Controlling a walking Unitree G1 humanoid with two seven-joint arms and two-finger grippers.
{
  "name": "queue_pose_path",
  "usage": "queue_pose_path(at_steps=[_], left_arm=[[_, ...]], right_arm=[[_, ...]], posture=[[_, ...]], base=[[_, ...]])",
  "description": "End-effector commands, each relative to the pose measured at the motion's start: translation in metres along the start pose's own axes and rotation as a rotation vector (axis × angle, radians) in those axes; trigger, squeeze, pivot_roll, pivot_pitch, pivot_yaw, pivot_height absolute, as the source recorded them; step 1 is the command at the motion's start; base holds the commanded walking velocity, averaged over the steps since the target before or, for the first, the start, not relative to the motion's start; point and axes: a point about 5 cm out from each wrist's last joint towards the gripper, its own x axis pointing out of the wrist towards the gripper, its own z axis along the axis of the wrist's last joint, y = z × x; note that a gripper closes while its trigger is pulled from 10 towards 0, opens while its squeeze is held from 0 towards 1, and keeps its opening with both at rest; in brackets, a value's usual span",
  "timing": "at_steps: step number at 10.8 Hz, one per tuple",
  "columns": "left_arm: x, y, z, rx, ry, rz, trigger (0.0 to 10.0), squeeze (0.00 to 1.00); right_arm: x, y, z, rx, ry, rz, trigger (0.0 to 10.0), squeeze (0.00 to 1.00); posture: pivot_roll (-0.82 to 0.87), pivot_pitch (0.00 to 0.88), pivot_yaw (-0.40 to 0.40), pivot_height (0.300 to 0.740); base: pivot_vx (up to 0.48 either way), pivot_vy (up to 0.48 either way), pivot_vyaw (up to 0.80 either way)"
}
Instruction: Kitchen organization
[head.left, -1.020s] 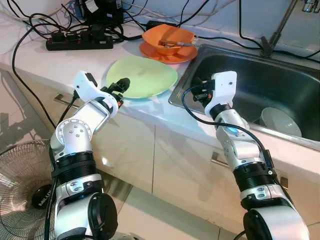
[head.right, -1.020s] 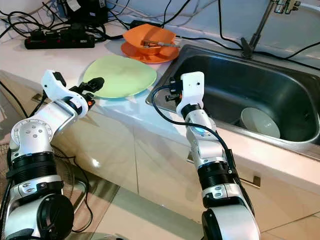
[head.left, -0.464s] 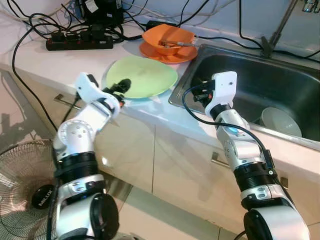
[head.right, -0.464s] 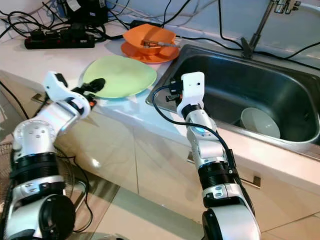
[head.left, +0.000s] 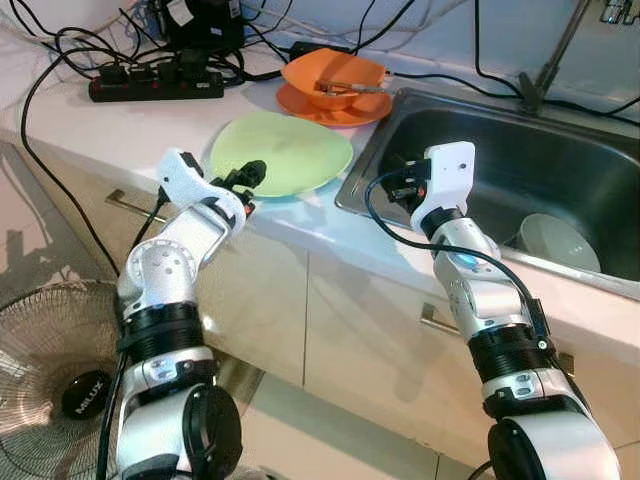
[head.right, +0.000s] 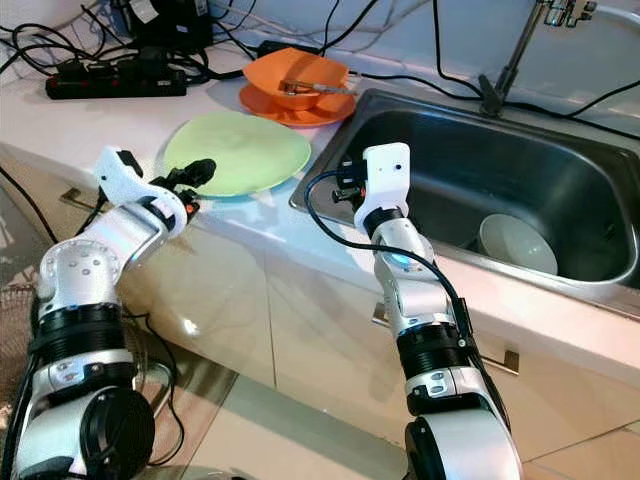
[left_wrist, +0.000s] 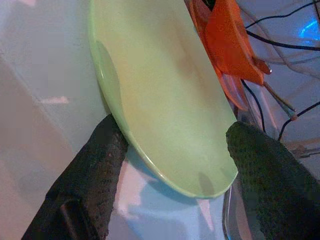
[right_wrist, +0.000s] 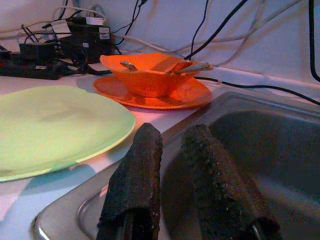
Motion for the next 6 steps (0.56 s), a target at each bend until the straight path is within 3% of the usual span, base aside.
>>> queue_pose_path(at_steps=[1,6], left_arm=[[0.005,-0.003,-0.006,0.015,0.024,0.008,10.0,0.00],[0.016,-0.009,-0.011,-0.015,0.009,0.009,10.0,0.00]], right_arm=[[-0.001,-0.004,0.003,0.000,-0.007,-0.014,10.0,0.00],[0.000,-0.004,0.005,-0.003,-0.011,-0.013,10.0,0.00]], posture=[[0.11,0.090,-0.020,0.740],[0.10,0.087,-0.024,0.740]], base=[[0.000,0.000,0.00],[0.000,0.000,0.00]])
